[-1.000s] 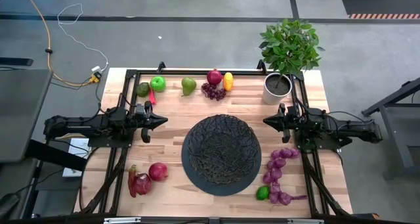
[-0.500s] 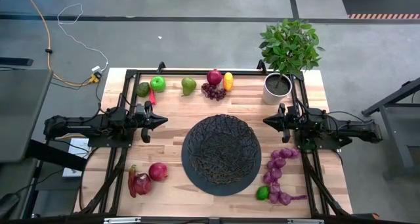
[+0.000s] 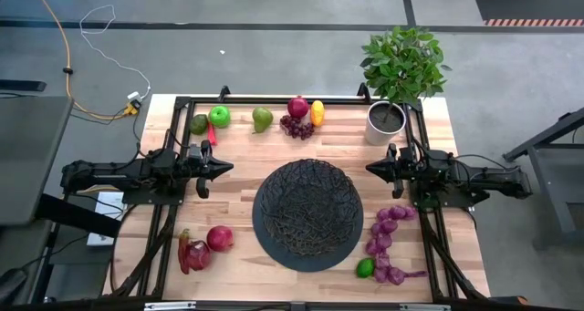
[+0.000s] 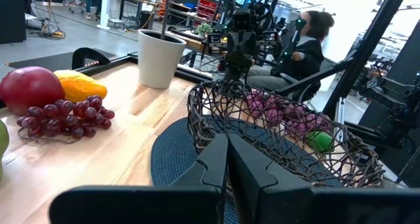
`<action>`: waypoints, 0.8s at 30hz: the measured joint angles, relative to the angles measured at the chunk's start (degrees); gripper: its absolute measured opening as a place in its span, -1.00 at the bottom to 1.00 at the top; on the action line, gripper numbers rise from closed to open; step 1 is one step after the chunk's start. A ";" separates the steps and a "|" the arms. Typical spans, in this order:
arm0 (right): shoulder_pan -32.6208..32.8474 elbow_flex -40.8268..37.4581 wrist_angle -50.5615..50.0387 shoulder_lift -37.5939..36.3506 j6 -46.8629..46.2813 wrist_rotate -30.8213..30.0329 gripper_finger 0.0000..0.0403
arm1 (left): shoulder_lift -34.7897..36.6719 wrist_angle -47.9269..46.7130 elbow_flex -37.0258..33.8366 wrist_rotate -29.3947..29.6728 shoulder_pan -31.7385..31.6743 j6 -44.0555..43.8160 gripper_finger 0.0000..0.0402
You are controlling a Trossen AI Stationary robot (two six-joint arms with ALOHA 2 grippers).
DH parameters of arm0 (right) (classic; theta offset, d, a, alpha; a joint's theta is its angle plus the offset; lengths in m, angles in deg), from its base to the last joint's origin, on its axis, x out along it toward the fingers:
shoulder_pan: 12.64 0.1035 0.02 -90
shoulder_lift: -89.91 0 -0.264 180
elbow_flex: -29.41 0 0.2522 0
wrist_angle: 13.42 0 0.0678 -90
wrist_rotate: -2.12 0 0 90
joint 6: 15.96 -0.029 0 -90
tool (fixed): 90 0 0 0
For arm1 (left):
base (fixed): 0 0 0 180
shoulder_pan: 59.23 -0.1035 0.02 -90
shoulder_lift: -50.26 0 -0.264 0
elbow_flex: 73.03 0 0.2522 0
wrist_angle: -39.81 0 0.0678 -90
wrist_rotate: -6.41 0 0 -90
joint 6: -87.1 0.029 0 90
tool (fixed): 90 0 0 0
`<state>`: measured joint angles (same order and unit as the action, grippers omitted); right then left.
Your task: Build produce basket
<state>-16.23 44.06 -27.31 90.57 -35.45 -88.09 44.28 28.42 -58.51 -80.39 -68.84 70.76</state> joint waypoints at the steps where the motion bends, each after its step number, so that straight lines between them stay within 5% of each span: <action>1: -0.02 0.00 0.00 0.00 0.00 0.00 -1.00 | 0.01 0.01 0.00 0.00 0.00 0.01 -0.98; 18: -0.01 -0.02 -0.01 0.02 0.13 -0.02 -1.00 | 0.00 0.00 0.00 0.00 -0.01 0.00 -0.98; 24: 0.00 -0.02 8.44 0.02 -9.50 -0.29 -1.00 | 0.00 0.00 0.00 0.00 -0.02 0.02 -0.98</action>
<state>-16.23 44.04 -18.86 90.59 -44.94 -88.38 44.29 28.42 -58.51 -80.39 -68.85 70.78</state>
